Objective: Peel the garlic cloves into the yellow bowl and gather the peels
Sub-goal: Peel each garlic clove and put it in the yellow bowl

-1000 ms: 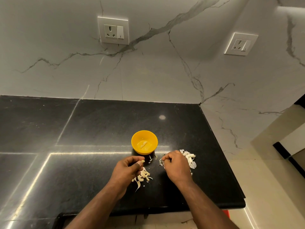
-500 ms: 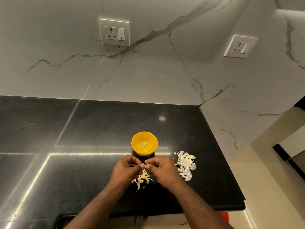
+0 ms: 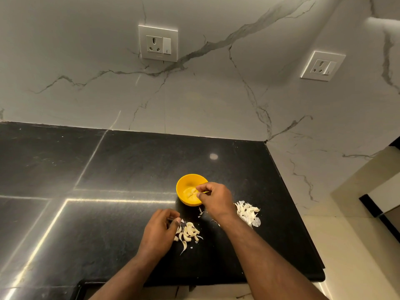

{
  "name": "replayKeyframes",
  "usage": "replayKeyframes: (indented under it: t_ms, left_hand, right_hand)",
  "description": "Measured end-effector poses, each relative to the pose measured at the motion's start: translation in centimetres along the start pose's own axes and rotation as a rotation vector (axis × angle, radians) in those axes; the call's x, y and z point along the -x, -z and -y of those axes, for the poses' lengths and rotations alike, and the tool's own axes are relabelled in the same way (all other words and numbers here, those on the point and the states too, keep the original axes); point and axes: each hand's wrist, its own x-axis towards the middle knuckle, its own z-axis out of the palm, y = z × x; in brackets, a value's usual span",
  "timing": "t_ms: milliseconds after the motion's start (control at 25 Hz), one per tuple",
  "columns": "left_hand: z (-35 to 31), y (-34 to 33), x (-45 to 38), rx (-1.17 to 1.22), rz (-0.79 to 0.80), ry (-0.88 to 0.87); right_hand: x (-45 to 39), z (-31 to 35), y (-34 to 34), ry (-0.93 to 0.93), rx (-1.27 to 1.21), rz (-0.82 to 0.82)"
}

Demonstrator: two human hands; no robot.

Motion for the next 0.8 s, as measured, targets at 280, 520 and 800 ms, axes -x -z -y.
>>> replayKeyframes:
  t_ms: [280, 520, 800]
  left_hand:
    - [2.0, -0.9, 0.2, -0.096, -0.032, -0.112]
    - [2.0, -1.2, 0.2, -0.127, -0.051, -0.13]
    - [1.7, -1.2, 0.4, -0.126, -0.059, -0.121]
  right_hand:
    - [2.8, -4.4, -1.1, 0.102, 0.119, -0.184]
    - [4.8, -7.0, -3.7, 0.425, 0.726, -0.015]
    - [5.7, -7.8, -2.1, 0.254, 0.833, -0.039]
